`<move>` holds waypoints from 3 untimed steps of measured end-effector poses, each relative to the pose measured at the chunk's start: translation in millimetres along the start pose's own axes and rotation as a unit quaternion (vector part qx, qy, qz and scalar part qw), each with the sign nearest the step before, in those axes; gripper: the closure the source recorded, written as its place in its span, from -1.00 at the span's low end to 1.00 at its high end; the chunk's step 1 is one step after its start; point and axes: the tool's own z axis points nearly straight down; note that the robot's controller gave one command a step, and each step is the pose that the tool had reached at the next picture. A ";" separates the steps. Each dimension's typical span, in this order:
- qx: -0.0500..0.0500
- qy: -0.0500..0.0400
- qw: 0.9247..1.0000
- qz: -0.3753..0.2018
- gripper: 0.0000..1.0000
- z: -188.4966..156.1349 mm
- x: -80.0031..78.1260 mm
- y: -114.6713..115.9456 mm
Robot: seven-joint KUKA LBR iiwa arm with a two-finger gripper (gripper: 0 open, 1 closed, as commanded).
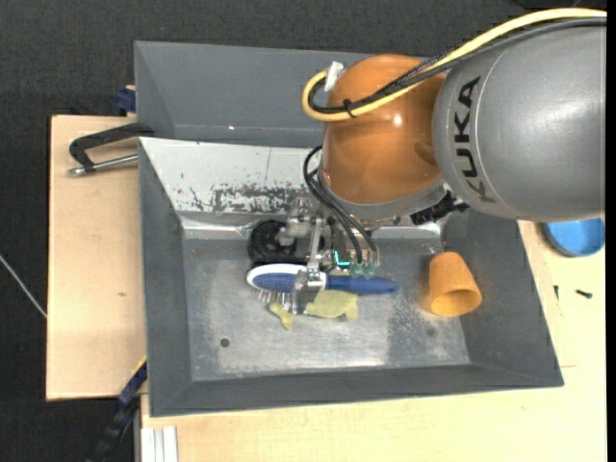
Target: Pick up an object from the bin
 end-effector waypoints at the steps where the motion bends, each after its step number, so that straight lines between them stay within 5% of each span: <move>1: -0.002 -0.012 1.000 0.007 -1.00 120.4 -51.9 -50.8; 3: -0.001 -0.003 0.995 0.104 -1.00 117.1 -31.2 -54.8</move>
Offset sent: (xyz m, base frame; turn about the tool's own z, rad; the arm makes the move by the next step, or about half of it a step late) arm 0.0521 -0.0596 -0.1481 0.0154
